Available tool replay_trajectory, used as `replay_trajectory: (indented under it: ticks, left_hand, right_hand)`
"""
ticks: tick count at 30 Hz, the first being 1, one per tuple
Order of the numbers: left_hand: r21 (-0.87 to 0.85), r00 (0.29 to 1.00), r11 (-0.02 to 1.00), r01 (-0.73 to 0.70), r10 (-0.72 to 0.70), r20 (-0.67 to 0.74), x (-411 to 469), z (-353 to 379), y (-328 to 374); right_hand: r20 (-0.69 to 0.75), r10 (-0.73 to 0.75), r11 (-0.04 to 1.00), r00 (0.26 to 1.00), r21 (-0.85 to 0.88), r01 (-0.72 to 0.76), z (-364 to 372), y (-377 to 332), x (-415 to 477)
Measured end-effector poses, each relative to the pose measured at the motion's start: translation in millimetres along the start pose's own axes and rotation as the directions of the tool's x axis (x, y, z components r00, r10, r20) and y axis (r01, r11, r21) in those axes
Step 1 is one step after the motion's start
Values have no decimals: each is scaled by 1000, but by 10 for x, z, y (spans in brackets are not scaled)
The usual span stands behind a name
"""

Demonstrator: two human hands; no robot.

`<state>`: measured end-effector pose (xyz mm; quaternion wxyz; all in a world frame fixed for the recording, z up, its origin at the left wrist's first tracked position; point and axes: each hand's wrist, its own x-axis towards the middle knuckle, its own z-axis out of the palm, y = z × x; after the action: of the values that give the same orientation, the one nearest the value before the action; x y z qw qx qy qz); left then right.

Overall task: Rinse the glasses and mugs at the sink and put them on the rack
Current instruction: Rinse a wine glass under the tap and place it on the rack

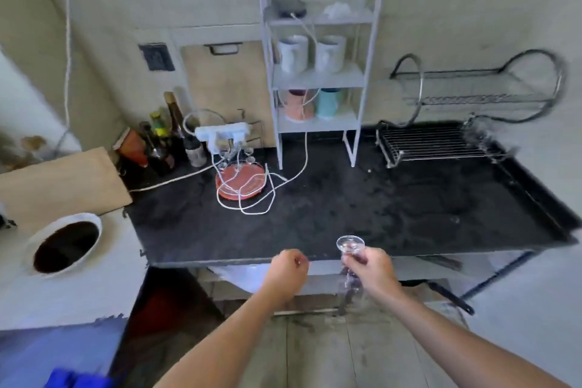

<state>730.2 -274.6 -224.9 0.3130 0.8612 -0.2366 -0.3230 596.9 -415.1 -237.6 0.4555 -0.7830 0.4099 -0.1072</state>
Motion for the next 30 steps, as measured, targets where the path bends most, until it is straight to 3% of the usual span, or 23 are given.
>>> replay_trajectory:
  ticks: [9,19,24,30]
  left_hand:
    - [131,940,946,-297,265,215,1146,615,1376]
    - [225,802,787,-575,488,344,2228,939,2975]
    - [292,703,640,-711,659,267,2629,1068,3706]
    - [468,552,462,-753,831,67,3235,1281,4280]
  right_hand:
    - [-280,145,986,949,120,-115,-1084,482,866]
    - [-554,327,945,766,163,-285,-2229,732,1834]
    - [-603,359,933,712,219,-285,-2759,800,2387]
    - [-583,299,953,756,222,-206,-3254,963,3477]
